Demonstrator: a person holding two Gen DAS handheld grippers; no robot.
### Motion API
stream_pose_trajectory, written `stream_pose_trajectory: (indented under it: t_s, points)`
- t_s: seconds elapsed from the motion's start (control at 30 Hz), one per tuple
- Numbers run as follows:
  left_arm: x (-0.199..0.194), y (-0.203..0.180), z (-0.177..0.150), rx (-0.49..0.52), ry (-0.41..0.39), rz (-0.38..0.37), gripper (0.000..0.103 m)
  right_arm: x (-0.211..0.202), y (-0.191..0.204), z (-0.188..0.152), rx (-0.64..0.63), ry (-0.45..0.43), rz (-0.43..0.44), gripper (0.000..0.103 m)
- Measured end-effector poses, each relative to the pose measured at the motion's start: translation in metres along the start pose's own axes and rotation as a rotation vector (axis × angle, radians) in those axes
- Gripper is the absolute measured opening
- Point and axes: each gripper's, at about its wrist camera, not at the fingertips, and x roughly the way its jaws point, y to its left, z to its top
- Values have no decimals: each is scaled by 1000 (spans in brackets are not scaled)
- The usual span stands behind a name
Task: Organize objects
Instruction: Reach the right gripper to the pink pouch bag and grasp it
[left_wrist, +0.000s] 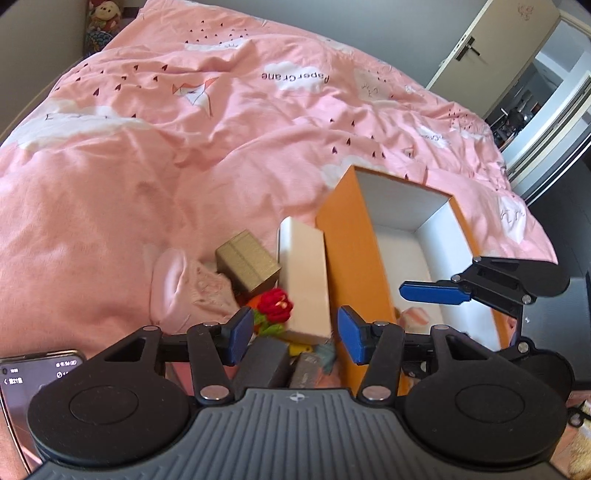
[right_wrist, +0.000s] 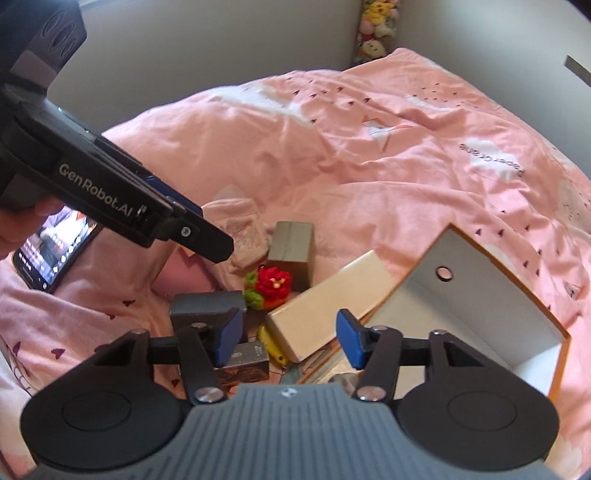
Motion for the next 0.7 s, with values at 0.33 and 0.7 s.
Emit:
stream_pose_trajectory:
  t_s: [0.33, 0.7]
  points:
    - [37, 13, -27, 165, 157, 40, 60, 29, 8, 2, -30, 81, 57, 44]
    - [17, 43, -6, 76, 98, 112, 60, 52, 13, 17, -17, 60, 104, 43]
